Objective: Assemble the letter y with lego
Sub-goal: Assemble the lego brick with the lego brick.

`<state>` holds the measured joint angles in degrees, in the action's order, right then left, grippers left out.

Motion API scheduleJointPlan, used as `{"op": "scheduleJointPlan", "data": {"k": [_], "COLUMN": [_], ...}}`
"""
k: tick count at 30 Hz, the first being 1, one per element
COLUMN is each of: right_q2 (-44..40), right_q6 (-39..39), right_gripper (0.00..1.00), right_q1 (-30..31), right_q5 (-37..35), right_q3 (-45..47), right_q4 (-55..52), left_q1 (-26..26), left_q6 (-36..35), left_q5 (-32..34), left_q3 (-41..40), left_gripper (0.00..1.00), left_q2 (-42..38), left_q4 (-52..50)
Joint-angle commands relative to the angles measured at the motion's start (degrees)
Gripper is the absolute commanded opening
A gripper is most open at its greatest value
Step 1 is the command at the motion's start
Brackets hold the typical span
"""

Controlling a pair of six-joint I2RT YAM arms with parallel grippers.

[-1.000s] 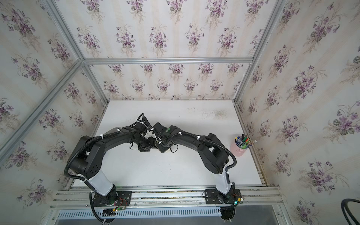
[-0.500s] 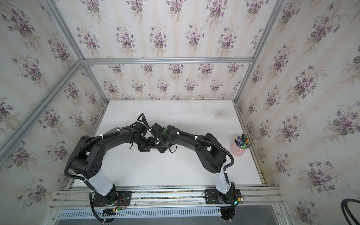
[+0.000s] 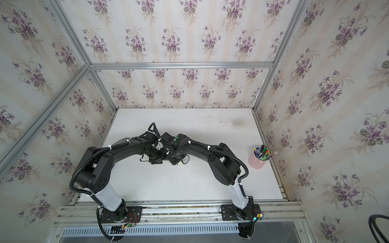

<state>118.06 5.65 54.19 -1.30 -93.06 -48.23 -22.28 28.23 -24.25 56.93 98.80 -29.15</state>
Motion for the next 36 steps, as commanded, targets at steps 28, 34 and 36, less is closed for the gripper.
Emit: {"op": "scheduleJointPlan", "data": {"k": [28, 34, 36], "right_q2": [3.84, 4.45, 4.72], "right_q6": [1.19, 1.78, 2.17], "right_gripper": [0.21, 0.21, 0.21], "right_q1": [-1.06, -1.13, -1.11], "right_q5": [-1.24, -1.51, -1.68], "right_q3": [-4.72, -4.90, -5.21], "right_q4": [-4.00, -4.18, -4.35], "left_q1": [2.01, 2.37, 2.43], "left_q6": [1.17, 1.22, 1.22], "left_q5": [4.21, 4.04, 4.04], "left_q3": [-5.06, -5.81, -5.97], "left_gripper": [0.74, 0.74, 0.74], "left_q2": [-6.21, -7.03, -7.32], "left_q4": [-3.01, -3.04, -3.10]}}
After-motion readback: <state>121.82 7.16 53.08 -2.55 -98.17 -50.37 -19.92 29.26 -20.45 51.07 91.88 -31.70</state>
